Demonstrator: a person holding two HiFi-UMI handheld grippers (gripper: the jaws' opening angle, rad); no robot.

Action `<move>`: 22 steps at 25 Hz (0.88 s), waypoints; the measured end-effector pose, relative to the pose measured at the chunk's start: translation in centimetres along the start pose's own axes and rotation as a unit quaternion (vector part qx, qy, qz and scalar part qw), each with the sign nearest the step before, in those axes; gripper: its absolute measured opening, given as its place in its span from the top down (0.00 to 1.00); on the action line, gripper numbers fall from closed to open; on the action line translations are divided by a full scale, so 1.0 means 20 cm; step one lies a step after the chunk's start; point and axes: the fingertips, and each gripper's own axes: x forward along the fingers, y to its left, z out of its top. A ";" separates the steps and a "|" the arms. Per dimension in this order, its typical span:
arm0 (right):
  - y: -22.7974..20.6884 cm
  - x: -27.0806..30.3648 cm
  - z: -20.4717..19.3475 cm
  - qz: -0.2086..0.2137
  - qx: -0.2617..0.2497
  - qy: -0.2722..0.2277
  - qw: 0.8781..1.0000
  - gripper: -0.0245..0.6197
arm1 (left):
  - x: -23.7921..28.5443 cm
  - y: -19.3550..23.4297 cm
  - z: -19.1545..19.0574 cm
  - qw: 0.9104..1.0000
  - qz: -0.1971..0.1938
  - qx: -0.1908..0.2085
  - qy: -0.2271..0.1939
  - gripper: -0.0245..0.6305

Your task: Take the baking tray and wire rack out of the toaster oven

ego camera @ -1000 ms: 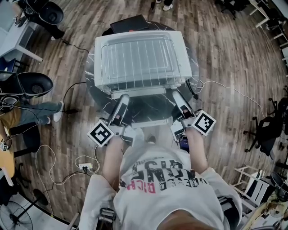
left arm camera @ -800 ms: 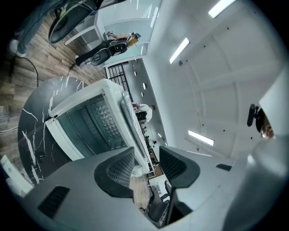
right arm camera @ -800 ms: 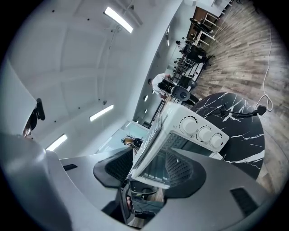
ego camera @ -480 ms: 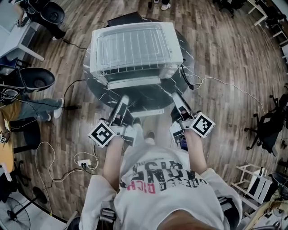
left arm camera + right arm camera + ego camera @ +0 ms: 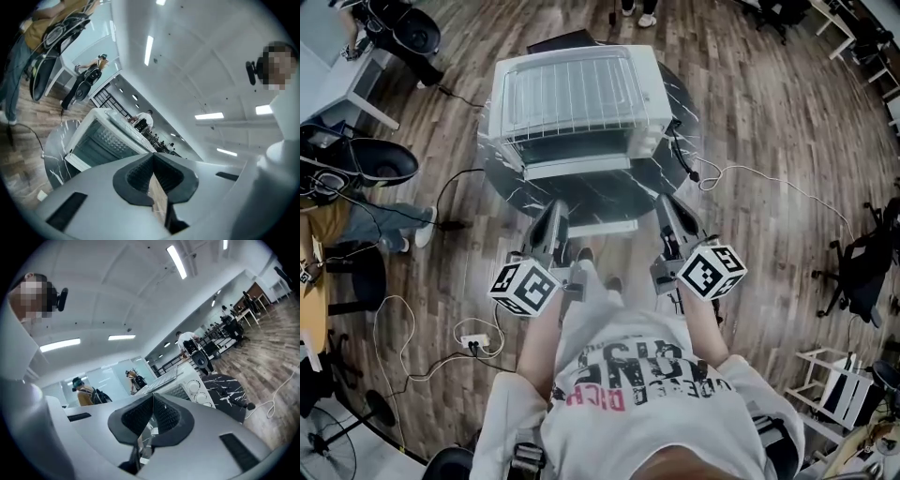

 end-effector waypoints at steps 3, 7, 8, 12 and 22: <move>0.07 -0.01 0.01 -0.001 -0.090 0.004 0.996 0.96 | 0.00 -0.06 -0.01 0.994 0.012 0.103 0.016 0.96; 0.14 -0.02 0.03 0.000 -0.177 0.005 0.984 0.96 | 0.01 -0.16 -0.04 0.977 0.019 0.209 0.030 0.96; 0.15 -0.03 0.04 0.002 -0.188 0.005 0.982 0.96 | 0.01 -0.19 -0.05 0.976 0.018 0.216 0.030 0.96; 0.19 -0.04 0.07 0.009 -0.206 -0.008 0.978 0.96 | -0.01 -0.23 -0.05 0.971 0.018 0.238 0.028 0.96; 0.31 -0.10 0.07 0.031 -0.246 -0.019 0.969 0.96 | -0.04 -0.36 -0.06 0.947 0.024 0.320 0.017 0.96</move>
